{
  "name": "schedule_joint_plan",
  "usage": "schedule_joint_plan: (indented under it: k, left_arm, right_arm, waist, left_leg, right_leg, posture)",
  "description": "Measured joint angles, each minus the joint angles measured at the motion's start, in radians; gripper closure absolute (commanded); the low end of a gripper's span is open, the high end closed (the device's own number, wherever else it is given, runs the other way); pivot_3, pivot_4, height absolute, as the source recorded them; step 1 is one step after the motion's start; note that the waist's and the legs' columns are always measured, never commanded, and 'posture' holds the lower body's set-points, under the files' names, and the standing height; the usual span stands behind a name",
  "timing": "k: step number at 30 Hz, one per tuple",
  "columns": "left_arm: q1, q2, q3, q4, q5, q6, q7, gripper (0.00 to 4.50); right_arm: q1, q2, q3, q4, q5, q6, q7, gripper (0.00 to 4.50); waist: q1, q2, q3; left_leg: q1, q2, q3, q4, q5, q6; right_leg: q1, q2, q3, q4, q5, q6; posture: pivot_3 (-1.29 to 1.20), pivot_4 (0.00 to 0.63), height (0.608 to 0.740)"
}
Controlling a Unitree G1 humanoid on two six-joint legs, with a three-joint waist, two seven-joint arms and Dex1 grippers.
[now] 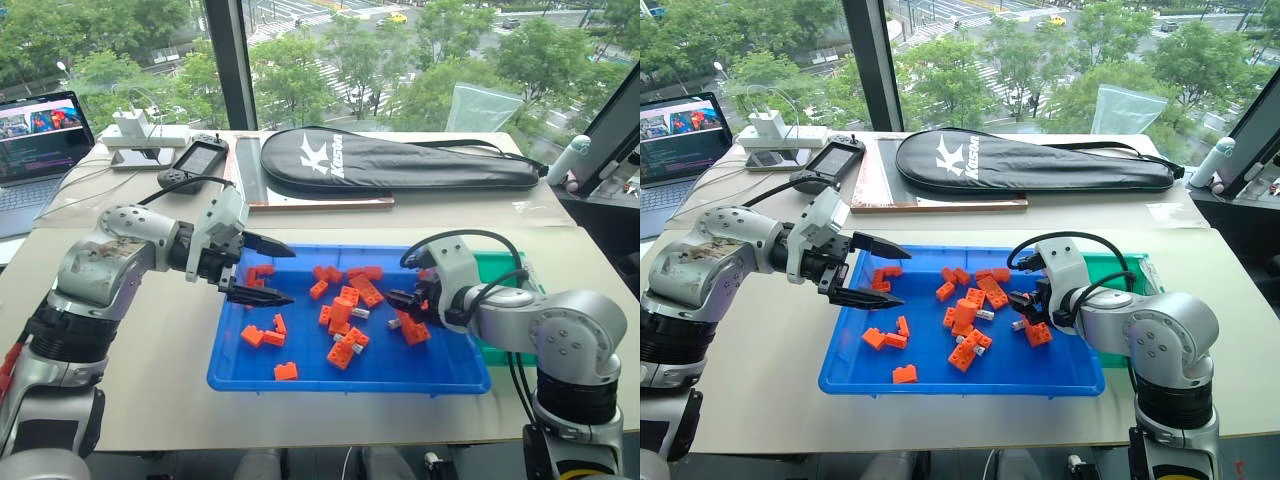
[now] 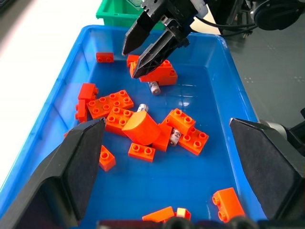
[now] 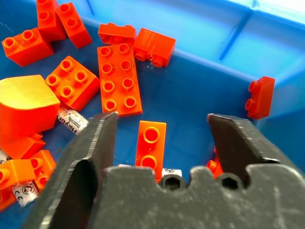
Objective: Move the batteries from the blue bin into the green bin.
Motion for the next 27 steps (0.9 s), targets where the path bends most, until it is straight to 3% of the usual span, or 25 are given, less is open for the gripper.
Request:
schedule_joint_plan:
  k: [5, 6, 11, 17, 20, 24, 27]
  left_arm:
    - [0.000, 0.000, 0.000, -0.006, 0.000, 0.000, 0.005, 0.00]
    - [0.000, 0.000, 0.000, -0.006, 0.001, 0.000, 0.006, 0.00]
    - [0.000, -0.004, 0.000, -0.004, 0.004, -0.013, 0.008, 0.00]
    - [-0.011, -0.015, -0.003, 0.024, 0.012, -0.021, 0.008, 0.00]
    - [-0.019, -0.018, -0.015, 0.040, 0.033, -0.039, 0.007, 0.00]
    - [-0.022, -0.022, -0.035, 0.072, 0.088, -0.086, 0.015, 0.00]
    - [-0.021, -0.021, -0.035, 0.077, 0.114, -0.105, 0.020, 0.00]
  right_arm:
    - [0.006, -0.006, 0.017, 0.000, -0.015, 0.000, 0.005, 3.99]
    - [0.006, -0.006, 0.018, 0.000, -0.018, 0.000, 0.007, 4.09]
    - [-0.007, -0.027, 0.019, 0.000, -0.033, 0.000, 0.021, 4.09]
    - [-0.160, -0.086, -0.057, 0.029, 0.019, 0.000, 0.062, 4.09]
    - [-0.239, -0.020, -0.114, 0.053, 0.036, -0.001, 0.084, 4.09]
    - [-0.235, -0.004, -0.030, 0.053, -0.009, -0.091, 0.171, 4.09]
    - [-0.198, -0.039, 0.098, 0.068, -0.150, -0.315, 0.280, 4.09]
  waist:
    - [-0.001, 0.000, 0.000]
    - [-0.001, 0.000, 0.000]
    - [0.000, 0.000, 0.000]
    - [0.000, 0.000, 0.000]
    - [-0.005, 0.000, 0.000]
    - [-0.004, 0.000, 0.000]
    - [0.000, 0.000, 0.000]
  left_leg:
    - [0.000, 0.000, 0.000, 0.000, 0.000, 0.000]
    - [0.000, 0.000, 0.000, 0.000, 0.000, 0.000]
    - [0.000, 0.000, 0.000, 0.000, 0.000, 0.000]
    - [0.000, 0.000, 0.000, 0.000, 0.000, 0.000]
    - [0.000, 0.002, 0.000, 0.000, 0.000, 0.000]
    - [-0.001, 0.001, 0.000, 0.000, 0.000, 0.000]
    - [-0.001, 0.001, 0.000, 0.000, 0.000, 0.000]
  right_leg:
    - [0.000, 0.000, 0.000, 0.000, 0.000, 0.000]
    - [0.000, 0.000, 0.000, 0.000, 0.000, 0.000]
    - [0.000, 0.000, 0.000, 0.000, 0.000, 0.000]
    - [0.000, 0.000, 0.000, 0.000, 0.000, 0.000]
    - [0.000, 0.002, 0.000, 0.000, 0.001, -0.001]
    - [-0.001, 0.002, 0.000, 0.000, 0.001, -0.001]
    - [0.000, 0.002, 0.000, 0.000, 0.001, -0.001]
  posture:
    - [0.00, 0.150, 0.729]
    - [0.00, 0.150, 0.729]
    - [0.00, 0.150, 0.729]
    - [0.00, 0.150, 0.729]
    - [0.00, 0.150, 0.729]
    - [0.00, 0.150, 0.729]
    - [0.00, 0.150, 0.729]
